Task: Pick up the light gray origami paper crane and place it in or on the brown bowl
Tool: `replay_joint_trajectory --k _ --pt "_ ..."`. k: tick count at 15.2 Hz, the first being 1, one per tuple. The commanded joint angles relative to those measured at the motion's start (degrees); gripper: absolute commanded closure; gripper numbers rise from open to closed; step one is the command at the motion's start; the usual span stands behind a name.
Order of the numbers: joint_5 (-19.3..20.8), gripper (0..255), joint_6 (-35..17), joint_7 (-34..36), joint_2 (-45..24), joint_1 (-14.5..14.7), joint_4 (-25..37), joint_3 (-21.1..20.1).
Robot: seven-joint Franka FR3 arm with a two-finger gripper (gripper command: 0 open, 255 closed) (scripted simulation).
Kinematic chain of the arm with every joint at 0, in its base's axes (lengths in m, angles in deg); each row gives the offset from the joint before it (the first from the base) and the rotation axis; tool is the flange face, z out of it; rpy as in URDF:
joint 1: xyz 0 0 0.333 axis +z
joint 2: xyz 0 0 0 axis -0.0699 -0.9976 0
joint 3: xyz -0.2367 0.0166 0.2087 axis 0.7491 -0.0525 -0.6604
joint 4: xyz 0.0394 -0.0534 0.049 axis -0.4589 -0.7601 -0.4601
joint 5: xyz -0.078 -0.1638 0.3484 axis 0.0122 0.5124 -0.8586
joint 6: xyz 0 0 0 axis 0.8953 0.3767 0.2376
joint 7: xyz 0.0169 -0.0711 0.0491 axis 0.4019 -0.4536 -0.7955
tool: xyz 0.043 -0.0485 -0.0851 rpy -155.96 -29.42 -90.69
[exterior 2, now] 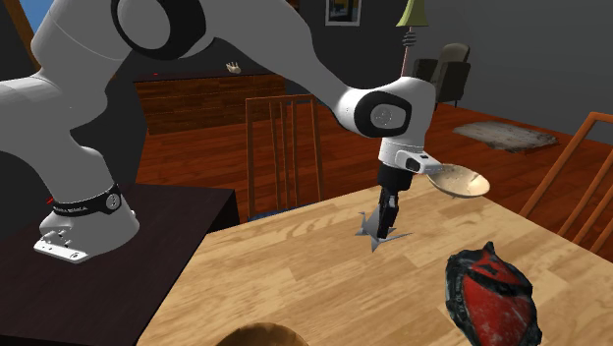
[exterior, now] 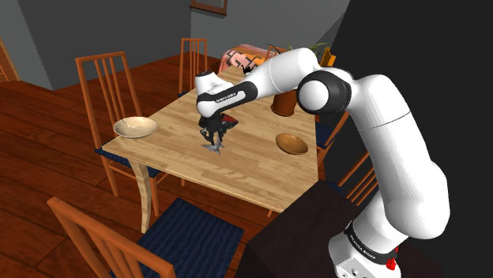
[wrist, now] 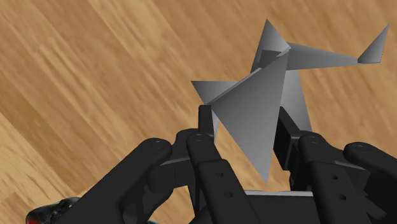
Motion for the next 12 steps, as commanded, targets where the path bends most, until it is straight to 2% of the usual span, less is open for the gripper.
replay_joint_trajectory --k 1,12 --pt "0.0 255 0.0 0.0 -0.01 0.0 -0.02 0.0" --pt "-0.53 255 4.59 -1.01 4.53 -0.09 0.12 -0.34"
